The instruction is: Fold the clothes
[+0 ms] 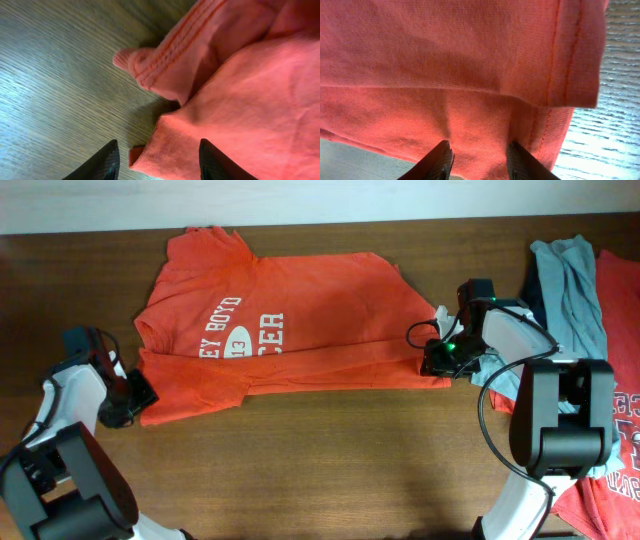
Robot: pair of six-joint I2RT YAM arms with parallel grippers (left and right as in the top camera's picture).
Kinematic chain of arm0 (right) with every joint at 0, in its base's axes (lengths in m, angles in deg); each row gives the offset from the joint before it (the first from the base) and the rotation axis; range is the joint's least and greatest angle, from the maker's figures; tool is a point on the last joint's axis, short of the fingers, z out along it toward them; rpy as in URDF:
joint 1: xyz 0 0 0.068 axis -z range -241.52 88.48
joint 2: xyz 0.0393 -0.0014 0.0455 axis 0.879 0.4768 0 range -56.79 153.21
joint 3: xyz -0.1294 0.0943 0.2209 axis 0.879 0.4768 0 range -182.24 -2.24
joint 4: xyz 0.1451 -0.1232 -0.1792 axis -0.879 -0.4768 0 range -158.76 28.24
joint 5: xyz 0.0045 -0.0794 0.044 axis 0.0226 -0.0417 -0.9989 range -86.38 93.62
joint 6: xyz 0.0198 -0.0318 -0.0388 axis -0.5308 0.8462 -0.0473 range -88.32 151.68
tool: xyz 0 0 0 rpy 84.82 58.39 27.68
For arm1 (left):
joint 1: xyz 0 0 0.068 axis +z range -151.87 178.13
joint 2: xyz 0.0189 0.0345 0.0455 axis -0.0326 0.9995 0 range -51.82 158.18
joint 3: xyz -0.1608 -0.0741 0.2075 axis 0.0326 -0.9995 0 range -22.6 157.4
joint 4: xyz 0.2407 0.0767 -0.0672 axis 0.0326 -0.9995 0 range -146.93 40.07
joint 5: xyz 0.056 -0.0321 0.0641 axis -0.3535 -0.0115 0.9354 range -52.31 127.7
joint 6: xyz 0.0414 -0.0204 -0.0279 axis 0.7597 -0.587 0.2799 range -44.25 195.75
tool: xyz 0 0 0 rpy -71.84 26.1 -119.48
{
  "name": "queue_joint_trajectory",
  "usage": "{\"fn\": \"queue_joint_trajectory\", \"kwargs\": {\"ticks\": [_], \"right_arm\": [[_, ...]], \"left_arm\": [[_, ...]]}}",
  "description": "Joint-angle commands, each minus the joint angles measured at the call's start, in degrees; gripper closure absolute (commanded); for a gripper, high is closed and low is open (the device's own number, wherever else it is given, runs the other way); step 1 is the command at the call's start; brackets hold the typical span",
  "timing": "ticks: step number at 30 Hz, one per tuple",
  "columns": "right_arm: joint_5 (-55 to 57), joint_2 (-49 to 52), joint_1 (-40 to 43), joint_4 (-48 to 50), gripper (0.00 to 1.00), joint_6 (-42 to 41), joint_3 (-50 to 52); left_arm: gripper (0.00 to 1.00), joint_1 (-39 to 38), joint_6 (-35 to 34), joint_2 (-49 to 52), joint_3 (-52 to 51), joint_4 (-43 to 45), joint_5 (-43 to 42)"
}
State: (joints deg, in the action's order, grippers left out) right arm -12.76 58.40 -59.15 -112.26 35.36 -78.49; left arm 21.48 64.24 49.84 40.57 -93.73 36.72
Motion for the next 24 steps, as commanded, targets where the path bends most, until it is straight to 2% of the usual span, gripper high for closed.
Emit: {"fn": "queue_joint_trajectory", "kwargs": {"ticks": [1, 3, 5, 7, 8, 11, 13, 18, 22, 24], "right_arm": [[0.52, 0.59, 0.22, -0.31, 0.59, 0.57, 0.42], [0.52, 0.59, 0.22, -0.33, 0.59, 0.57, 0.42], [0.52, 0.59, 0.22, -0.33, 0.59, 0.57, 0.42], [0.52, 0.59, 0.22, -0.33, 0.59, 0.57, 0.42], [0.52, 0.59, 0.22, -0.35, 0.59, 0.57, 0.42], [0.52, 0.59, 0.24, -0.33, 0.59, 0.57, 0.42], [0.52, 0.59, 0.24, -0.33, 0.59, 0.57, 0.42], [0.52, 0.59, 0.24, -0.35, 0.59, 0.57, 0.42], [0.52, 0.59, 0.24, -0.31, 0.59, 0.57, 0.42], [0.52, 0.59, 0.24, -0.33, 0.59, 0.57, 0.42]], "left_arm": [[0.49, -0.02, 0.94, 2.29, -1.49, 0.61, 0.94], [0.49, -0.02, 0.92, 3.43, -1.51, 0.52, 0.28], [0.53, -0.02, 0.94, 4.66, -1.60, 0.00, -1.66], [0.80, -0.02, 0.96, 5.49, -1.64, -0.26, -4.00], [0.98, 0.00, 0.96, 5.49, -1.64, -0.24, -4.48], [1.00, 0.00, 4.46, 5.05, -1.33, -0.42, -11.08], [1.00, 0.04, 8.35, 3.76, 0.04, -1.31, -19.19], [1.00, 0.07, 9.09, 0.04, 4.28, -1.38, -26.88], [1.00, -0.04, 8.17, -2.60, 7.39, 7.23, -35.39], [1.00, -0.13, 4.70, -2.47, 7.37, 12.35, -34.58]]}}
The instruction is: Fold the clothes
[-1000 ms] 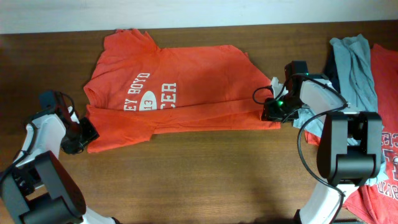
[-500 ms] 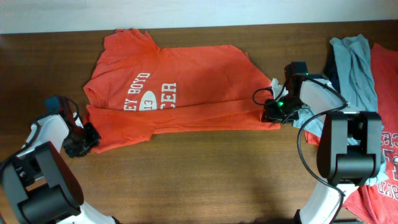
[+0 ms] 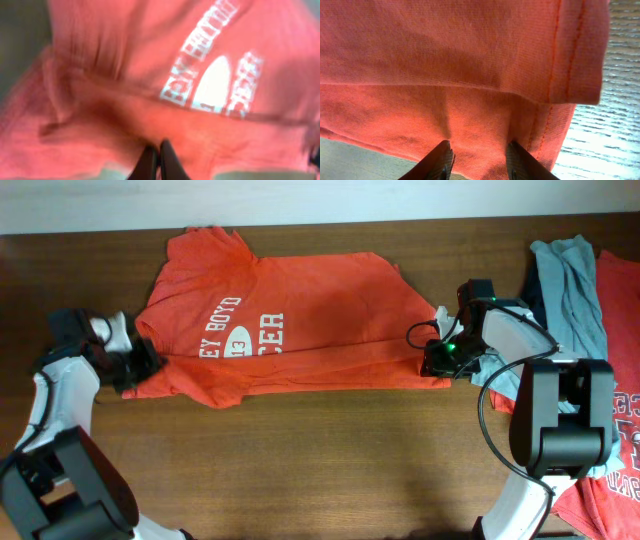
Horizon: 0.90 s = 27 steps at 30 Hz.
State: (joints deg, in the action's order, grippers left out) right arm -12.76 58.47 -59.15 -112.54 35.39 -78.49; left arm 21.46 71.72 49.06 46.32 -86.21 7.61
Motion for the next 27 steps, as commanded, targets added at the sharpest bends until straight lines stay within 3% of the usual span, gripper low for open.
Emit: {"fn": "queue_joint_trajectory", "kwargs": {"ticks": [1, 9, 13, 16, 19, 25, 27], "right_arm": [[0.52, 0.52, 0.24, -0.04, 0.59, 0.55, 0.42], [0.52, 0.52, 0.24, -0.02, 0.59, 0.55, 0.42], [0.52, 0.52, 0.24, -0.04, 0.60, 0.55, 0.42], [0.52, 0.52, 0.24, -0.02, 0.60, 0.55, 0.42], [0.52, 0.52, 0.24, -0.04, 0.60, 0.55, 0.42], [0.52, 0.52, 0.28, 0.22, 0.59, 0.57, 0.39], [0.55, 0.52, 0.28, 0.57, 0.59, 0.55, 0.39]], "left_arm": [[1.00, -0.11, -4.33, -1.53, 1.62, 7.41, -5.03], [0.99, -1.25, -9.66, -1.46, 1.62, 22.82, -4.44], [0.89, -3.21, -9.66, -1.46, 1.62, 25.62, -2.16], [0.74, -5.57, -9.64, -1.46, 1.62, 24.81, 1.95], [0.66, -6.36, -9.62, -1.46, 1.62, 23.17, 3.41], [0.65, -6.32, -6.97, -1.46, 1.62, 13.94, 3.67], [0.65, -6.32, -6.78, -1.46, 1.62, 6.80, 5.99]]}}
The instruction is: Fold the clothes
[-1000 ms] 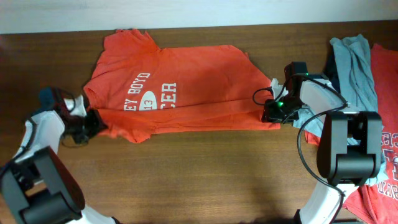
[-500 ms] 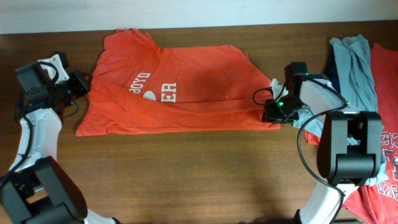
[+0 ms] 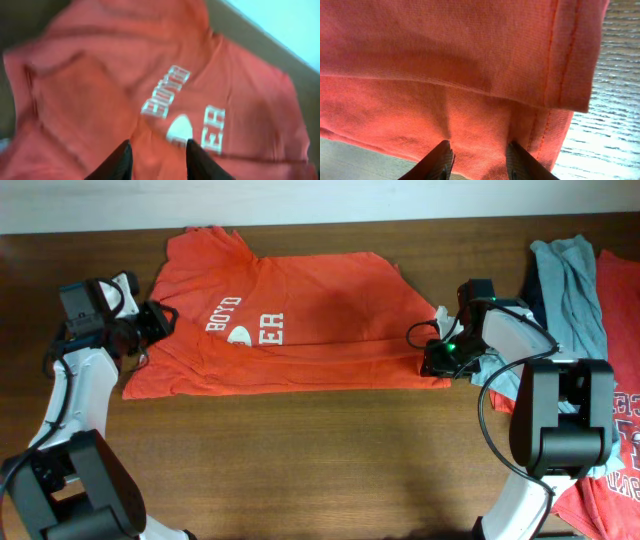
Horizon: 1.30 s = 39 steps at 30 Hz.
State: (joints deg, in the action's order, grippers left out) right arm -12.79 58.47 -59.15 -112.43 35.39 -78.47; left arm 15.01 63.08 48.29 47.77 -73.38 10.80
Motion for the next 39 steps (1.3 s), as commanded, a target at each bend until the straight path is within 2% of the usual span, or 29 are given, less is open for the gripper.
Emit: {"fn": "queue_joint_trajectory", "kwargs": {"ticks": [1, 3, 6, 14, 17, 19, 21, 24, 27, 32, 39], "right_arm": [[0.55, 0.50, 0.28, 0.68, 0.59, 0.55, 0.33], [0.55, 0.50, 0.28, 0.85, 0.58, 0.35, -0.85], [0.55, 0.50, 0.28, -0.72, 0.55, 0.33, -3.78], [1.95, 0.50, 0.26, -1.53, 0.55, 0.33, -7.32], [-1.70, 0.50, 0.20, -3.72, 0.68, 1.11, -7.32], [-9.73, 0.50, -1.03, -6.23, 0.82, 7.69, -7.32], [-9.97, 0.50, -3.48, -6.56, 0.88, 10.80, -7.32], [-8.24, 0.50, -10.38, -4.68, 0.89, 15.78, -7.32], [-3.63, 0.50, -16.63, -0.48, 0.89, 15.80, -7.32], [-3.23, 0.52, -24.92, 6.38, 0.88, 15.76, -7.32], [0.70, 1.14, -32.68, 13.27, 0.88, 15.34, -7.32]], "left_arm": [[0.65, 0.13, 1.88, -0.70, 0.15, -8.57, 3.76], [0.65, -0.02, 2.05, -0.70, 0.04, -14.12, 7.19], [0.65, -0.02, 2.56, -0.70, -0.33, -16.24, 8.31], [0.65, -0.02, 3.37, -0.70, -6.69, -15.43, 9.86], [0.65, -0.02, 3.37, -0.70, -9.31, -13.60, 9.81], [0.65, -0.02, 3.34, -0.70, -11.50, -10.95, 9.84], [0.65, -0.02, 3.34, -0.70, -12.76, -8.57, 9.86], [0.65, -0.02, 3.32, -0.70, -15.04, -5.11, 11.98], [0.65, -0.02, 3.34, -0.70, -17.46, -3.04, 11.98], [0.65, -0.02, 3.32, -0.70, -18.05, -2.10, 11.93], [0.65, -0.02, 3.32, -0.70, -18.05, -2.29, 11.91]]}}
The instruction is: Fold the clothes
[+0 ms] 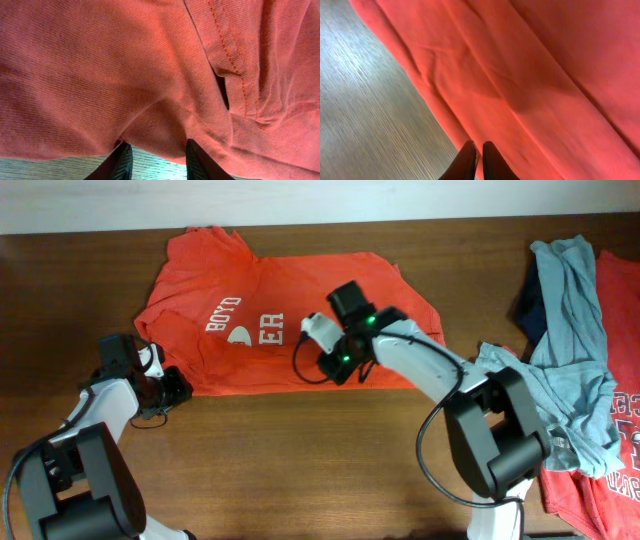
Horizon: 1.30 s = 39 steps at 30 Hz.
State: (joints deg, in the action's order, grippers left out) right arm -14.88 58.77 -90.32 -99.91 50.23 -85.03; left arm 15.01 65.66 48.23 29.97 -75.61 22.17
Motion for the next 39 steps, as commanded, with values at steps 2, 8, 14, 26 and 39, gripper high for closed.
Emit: {"fn": "queue_joint_trajectory", "kwargs": {"ticks": [2, 8, 14, 26, 39], "right_arm": [[2.84, 2.38, -2.10, 0.83, 0.88, 0.46, -0.76], [2.99, 7.39, -1.88, 1.11, 0.88, 0.48, -0.76], [7.85, 8.66, -1.84, 4.20, 0.88, -2.36, -0.85], [9.31, 8.37, -0.87, -13.53, 0.88, -2.36, -3.23], [12.33, 4.90, 6.19, -23.12, 0.76, -14.78, -14.45]], "left_arm": [[0.65, -0.02, 0.74, -0.63, -0.26, -0.07, 0.55], [0.65, -0.02, 0.74, -0.63, -0.26, -0.31, 0.52], [0.65, -0.02, 0.74, -0.63, -0.26, -0.90, 0.55], [0.65, 0.04, 0.74, -0.63, -0.26, 0.02, 5.07], [0.66, 0.04, 0.76, -0.63, -0.26, -0.76, 8.07]]}}
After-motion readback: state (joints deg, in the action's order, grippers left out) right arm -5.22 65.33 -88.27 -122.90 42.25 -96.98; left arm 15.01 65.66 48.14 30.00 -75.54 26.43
